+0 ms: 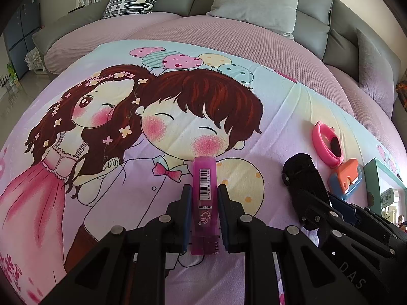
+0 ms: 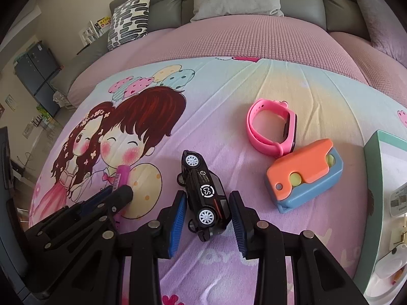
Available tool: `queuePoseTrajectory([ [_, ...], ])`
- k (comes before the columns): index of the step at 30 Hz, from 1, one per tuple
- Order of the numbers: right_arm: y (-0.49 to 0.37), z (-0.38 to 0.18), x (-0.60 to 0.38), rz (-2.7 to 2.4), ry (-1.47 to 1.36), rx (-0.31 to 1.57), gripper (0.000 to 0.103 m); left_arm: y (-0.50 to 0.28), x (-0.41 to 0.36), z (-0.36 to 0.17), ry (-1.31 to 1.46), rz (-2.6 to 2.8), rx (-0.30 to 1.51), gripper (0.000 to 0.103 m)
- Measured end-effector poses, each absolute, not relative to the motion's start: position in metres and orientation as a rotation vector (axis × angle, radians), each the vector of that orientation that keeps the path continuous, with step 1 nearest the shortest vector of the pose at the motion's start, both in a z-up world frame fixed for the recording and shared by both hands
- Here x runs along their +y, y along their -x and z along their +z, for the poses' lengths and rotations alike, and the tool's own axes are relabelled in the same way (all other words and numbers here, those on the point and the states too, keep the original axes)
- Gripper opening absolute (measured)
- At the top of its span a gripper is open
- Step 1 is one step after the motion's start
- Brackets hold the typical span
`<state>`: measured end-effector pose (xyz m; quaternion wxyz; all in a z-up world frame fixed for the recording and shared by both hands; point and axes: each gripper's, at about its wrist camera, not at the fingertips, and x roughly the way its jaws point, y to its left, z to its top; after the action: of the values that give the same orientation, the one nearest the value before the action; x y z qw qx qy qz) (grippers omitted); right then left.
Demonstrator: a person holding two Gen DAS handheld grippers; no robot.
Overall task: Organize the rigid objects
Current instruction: 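Carry the pink tube and black toy car over the tray with both tools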
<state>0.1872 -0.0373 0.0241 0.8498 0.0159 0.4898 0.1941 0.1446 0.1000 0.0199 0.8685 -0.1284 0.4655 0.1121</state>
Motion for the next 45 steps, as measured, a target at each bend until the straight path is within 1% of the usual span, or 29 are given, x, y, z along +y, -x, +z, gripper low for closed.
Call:
queuePoseTrajectory([
  [2,-0.187,0.025,-0.038,0.408,-0.035,1.023,0.035,-0.145,0.1,0.02,0.268,0.235,0.974,0.02],
  [11,-0.177,0.036,-0.046,0.386,-0.016,0.975,0.035,-0.142,0.103,0.023,0.326,0.228,0.95,0.02],
  [20,-0.162,0.051,-0.067,0.357,-0.049,0.938,0.034,-0.142,0.088,0.046,0.306,0.191,0.898,0.02],
  [26,-0.147,0.074,-0.097,0.3,-0.096,0.876,0.034,-0.14,0.071,0.069,0.261,0.163,0.851,0.02],
  [36,-0.12,0.108,-0.174,0.127,-0.151,0.775,0.034,-0.134,0.023,0.106,0.182,0.051,0.769,0.02],
  [45,-0.116,0.112,-0.245,-0.018,-0.235,0.747,0.034,-0.141,-0.04,0.113,0.064,-0.065,0.768,0.02],
])
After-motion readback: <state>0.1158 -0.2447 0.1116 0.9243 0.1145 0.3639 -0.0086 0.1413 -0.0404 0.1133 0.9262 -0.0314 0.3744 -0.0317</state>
